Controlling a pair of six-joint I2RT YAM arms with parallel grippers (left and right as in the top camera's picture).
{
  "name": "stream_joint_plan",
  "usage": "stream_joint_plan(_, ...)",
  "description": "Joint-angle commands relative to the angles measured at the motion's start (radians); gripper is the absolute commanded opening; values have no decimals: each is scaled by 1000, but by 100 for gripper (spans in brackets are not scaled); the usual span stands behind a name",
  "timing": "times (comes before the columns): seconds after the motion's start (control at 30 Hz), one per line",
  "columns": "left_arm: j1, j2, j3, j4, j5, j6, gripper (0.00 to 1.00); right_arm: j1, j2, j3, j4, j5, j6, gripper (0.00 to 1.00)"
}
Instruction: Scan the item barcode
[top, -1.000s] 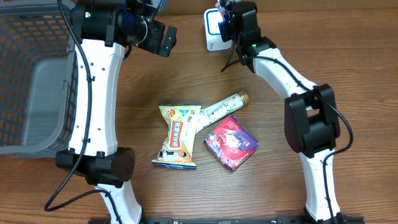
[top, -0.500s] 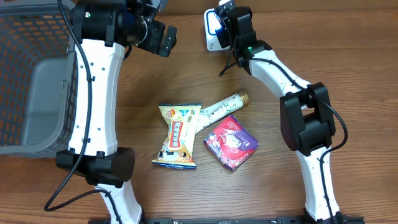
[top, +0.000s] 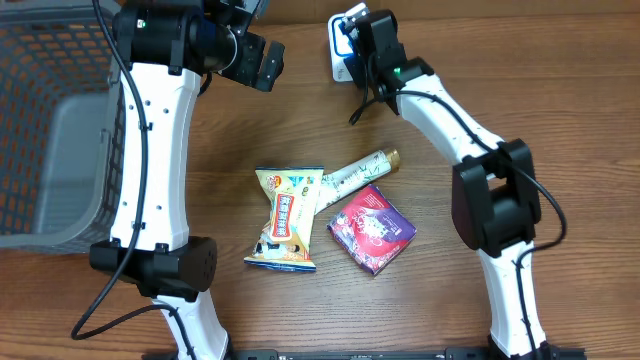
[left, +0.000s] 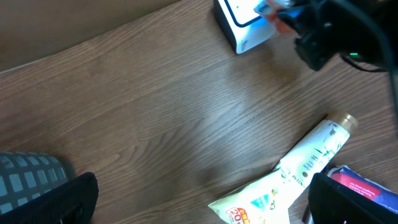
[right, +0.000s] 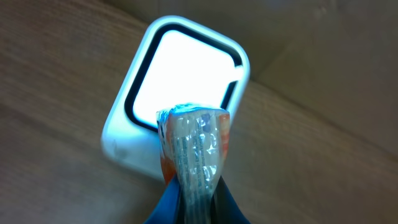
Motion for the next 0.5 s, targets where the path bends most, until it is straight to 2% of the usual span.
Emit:
stream_joint_plan(0.0, 4, -8, 6, 0, -3, -14, 100, -6, -174, 64, -106, 72, 202, 4)
stream_joint_plan(0.13, 4, -8, 6, 0, -3, -14, 100, -49, -258, 64, -412, 209, 500, 4)
stream_joint_plan(0.2, 4, -8, 6, 0, -3, -14, 100, -100, -282, 64, -647, 272, 654, 4)
stream_joint_plan(0.33, 4, -8, 6, 0, -3, -14, 100, -242, -277, 45, -1007, 410, 877, 4)
stream_joint_plan(0.47, 4, -8, 6, 0, -3, -14, 100, -436, -276, -35, -1049, 397, 886, 4)
